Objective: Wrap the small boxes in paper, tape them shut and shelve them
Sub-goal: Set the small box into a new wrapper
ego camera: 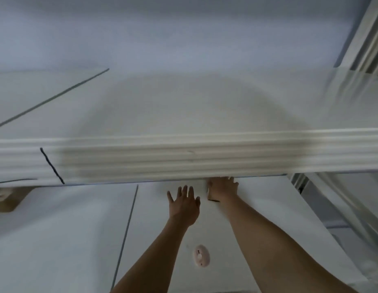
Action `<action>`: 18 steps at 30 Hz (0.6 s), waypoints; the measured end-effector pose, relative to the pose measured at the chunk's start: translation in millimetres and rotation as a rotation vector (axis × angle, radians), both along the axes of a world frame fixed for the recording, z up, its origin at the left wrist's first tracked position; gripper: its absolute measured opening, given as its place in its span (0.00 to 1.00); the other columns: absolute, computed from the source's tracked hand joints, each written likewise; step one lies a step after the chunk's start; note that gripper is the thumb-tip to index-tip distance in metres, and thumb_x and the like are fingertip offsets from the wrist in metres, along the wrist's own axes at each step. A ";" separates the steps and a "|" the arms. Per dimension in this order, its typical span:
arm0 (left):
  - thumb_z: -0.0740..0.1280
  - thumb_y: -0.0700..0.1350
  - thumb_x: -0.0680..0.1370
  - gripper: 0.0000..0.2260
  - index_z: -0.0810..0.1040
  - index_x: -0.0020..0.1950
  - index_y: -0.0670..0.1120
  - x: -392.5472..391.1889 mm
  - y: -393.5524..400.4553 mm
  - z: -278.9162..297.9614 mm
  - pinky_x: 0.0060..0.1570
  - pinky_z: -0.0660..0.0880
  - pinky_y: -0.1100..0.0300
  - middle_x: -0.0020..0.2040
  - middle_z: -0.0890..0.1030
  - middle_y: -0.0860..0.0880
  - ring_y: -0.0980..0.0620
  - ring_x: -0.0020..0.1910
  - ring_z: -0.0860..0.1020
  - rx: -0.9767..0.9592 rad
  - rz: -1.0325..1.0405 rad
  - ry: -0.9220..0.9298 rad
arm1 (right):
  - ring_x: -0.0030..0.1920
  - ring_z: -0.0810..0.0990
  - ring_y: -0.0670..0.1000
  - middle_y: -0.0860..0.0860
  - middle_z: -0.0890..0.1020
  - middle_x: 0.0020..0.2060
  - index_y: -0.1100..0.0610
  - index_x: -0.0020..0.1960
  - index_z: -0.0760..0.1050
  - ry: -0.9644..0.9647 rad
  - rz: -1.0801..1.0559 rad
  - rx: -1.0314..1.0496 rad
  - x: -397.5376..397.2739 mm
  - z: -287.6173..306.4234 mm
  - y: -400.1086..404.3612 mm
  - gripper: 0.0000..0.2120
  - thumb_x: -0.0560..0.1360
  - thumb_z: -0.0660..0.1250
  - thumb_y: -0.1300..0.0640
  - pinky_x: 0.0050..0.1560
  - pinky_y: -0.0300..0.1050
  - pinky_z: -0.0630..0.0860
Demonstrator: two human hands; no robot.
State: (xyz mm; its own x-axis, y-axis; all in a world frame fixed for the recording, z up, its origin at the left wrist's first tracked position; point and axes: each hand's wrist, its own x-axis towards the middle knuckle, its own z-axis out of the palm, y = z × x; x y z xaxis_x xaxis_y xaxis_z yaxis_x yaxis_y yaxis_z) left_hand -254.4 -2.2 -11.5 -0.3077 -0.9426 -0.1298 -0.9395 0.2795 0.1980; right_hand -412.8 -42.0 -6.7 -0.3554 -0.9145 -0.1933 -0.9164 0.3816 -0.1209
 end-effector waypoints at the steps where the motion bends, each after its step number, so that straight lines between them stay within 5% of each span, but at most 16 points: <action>1: 0.44 0.55 0.86 0.27 0.48 0.82 0.46 -2.4 -0.6 -3.9 0.77 0.42 0.37 0.83 0.50 0.47 0.47 0.81 0.47 0.002 0.010 0.007 | 0.75 0.60 0.67 0.62 0.60 0.77 0.50 0.78 0.61 -0.014 0.003 -0.013 -1.0 -0.7 -5.4 0.26 0.82 0.52 0.43 0.74 0.67 0.59; 7: 0.44 0.56 0.85 0.27 0.48 0.82 0.47 -2.5 -1.5 -22.8 0.77 0.43 0.37 0.83 0.49 0.48 0.48 0.81 0.46 -0.014 0.053 0.033 | 0.76 0.56 0.70 0.62 0.47 0.80 0.45 0.82 0.47 -0.102 -0.020 -0.052 0.8 -12.8 -25.1 0.33 0.82 0.53 0.37 0.74 0.68 0.57; 11: 0.44 0.56 0.85 0.27 0.47 0.82 0.47 5.1 -0.1 -22.8 0.77 0.43 0.37 0.83 0.49 0.48 0.48 0.81 0.46 -0.005 0.083 0.026 | 0.77 0.53 0.70 0.63 0.46 0.79 0.46 0.82 0.45 -0.076 -0.044 -0.005 5.1 -16.7 -18.2 0.36 0.80 0.61 0.47 0.73 0.70 0.57; 15: 0.44 0.56 0.85 0.27 0.47 0.82 0.47 14.0 2.3 -9.6 0.77 0.43 0.37 0.82 0.50 0.48 0.48 0.81 0.46 0.028 0.120 0.035 | 0.71 0.61 0.71 0.67 0.56 0.75 0.54 0.78 0.58 -0.078 -0.099 -0.013 13.1 -9.4 -9.9 0.31 0.77 0.62 0.54 0.69 0.64 0.67; 18: 0.44 0.56 0.85 0.27 0.48 0.82 0.47 19.6 7.7 -2.3 0.77 0.44 0.37 0.82 0.50 0.47 0.47 0.81 0.47 0.071 0.141 0.046 | 0.62 0.74 0.63 0.62 0.73 0.65 0.58 0.68 0.71 -0.229 -0.170 -0.052 19.9 3.4 7.6 0.20 0.77 0.62 0.54 0.60 0.48 0.72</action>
